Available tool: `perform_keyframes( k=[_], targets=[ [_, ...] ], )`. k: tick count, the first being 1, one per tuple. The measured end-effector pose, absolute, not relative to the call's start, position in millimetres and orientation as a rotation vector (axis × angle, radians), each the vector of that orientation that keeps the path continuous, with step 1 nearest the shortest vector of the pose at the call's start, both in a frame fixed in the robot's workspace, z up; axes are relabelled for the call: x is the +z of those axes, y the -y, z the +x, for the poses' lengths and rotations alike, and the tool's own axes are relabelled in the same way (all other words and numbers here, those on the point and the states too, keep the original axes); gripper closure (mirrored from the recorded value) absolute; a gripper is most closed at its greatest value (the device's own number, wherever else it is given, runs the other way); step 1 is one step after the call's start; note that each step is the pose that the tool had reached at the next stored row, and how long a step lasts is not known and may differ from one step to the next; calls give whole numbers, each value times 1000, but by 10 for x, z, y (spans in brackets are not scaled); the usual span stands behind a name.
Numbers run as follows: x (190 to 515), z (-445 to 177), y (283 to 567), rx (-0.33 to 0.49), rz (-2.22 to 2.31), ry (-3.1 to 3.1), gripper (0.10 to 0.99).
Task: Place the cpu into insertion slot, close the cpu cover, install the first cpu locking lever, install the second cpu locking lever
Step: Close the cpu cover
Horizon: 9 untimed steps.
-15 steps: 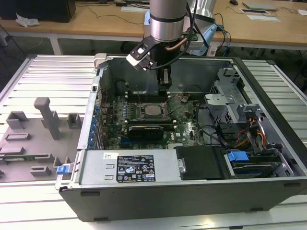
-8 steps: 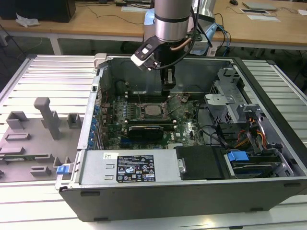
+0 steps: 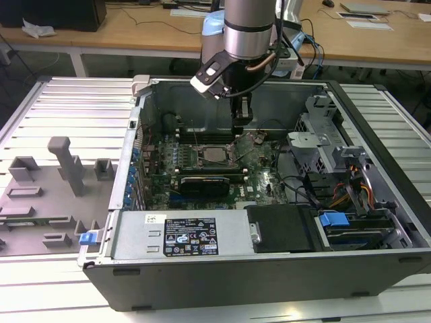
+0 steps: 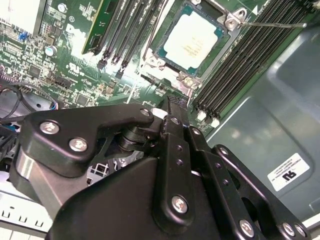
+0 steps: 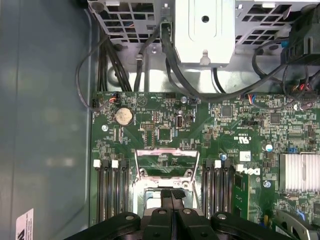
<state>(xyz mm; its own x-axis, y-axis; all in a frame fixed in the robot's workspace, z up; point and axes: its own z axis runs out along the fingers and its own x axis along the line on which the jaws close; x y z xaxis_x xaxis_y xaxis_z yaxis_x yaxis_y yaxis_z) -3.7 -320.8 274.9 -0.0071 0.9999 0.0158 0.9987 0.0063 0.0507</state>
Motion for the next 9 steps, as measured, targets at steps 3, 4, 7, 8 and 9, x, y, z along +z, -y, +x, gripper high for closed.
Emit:
perform_keyframes(
  k=[3,4,7,8,9],
  targets=[
    [2749,-5,3208,73,2196,-2211,980],
    [2749,4,3208,73,2196,-2211,980],
    [2749,35,3208,73,2197,-2211,980],
    [2749,43,3208,72,2197,-2211,980],
    [2749,55,3208,72,2197,-2211,980]
  ],
)
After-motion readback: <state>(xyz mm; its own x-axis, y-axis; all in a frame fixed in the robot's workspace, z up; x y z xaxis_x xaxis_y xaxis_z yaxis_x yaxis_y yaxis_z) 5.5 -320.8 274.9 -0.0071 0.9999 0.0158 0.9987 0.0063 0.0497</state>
